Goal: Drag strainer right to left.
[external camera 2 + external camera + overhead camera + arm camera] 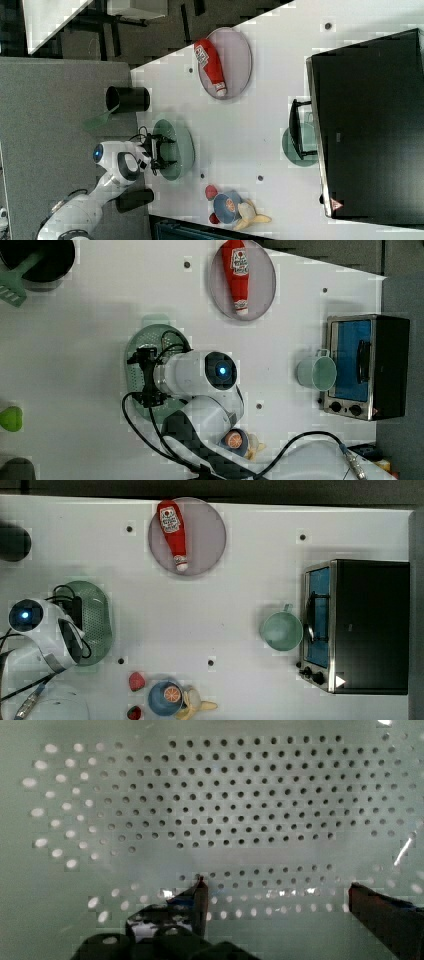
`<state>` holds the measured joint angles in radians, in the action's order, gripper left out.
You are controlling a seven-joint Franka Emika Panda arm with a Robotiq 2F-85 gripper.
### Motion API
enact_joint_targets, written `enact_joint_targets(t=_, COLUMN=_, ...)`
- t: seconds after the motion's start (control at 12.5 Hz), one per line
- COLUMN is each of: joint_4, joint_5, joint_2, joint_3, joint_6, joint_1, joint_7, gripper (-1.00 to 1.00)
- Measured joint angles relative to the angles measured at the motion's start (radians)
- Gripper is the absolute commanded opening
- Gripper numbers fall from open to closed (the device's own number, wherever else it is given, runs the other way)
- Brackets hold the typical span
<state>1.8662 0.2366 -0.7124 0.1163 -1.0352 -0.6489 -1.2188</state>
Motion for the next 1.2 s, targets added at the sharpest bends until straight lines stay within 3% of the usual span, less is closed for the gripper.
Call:
enact_joint_targets(t=0.32, joint_4=0.003, joint_5=0.018, joint_2=0.028, joint_3=-0.029, joint_6=0.065, joint_1=-0.031, joint_7=0.022, gripper=1.0)
enact_joint_targets(t=0.72, joint_4=0.052, joint_5=-0.013, joint_2=0.242, joint_3=-0.167, joint_6=0.343, joint_1=-0.042, joint_7=0.276, gripper=1.0)
enact_joint_targets(t=0.96, joint_4=0.038, joint_5=-0.014, joint_2=0.445, joint_3=-0.329, joint_6=0.469, joint_1=-0.052, joint_7=0.478, gripper=1.0)
enact_joint_targets(t=1.2, joint_4=-0.006, joint_5=-0.129, joint_2=0.672, joint_3=-0.525, joint_6=0.617, joint_1=-0.043, joint_7=0.703, gripper=1.0)
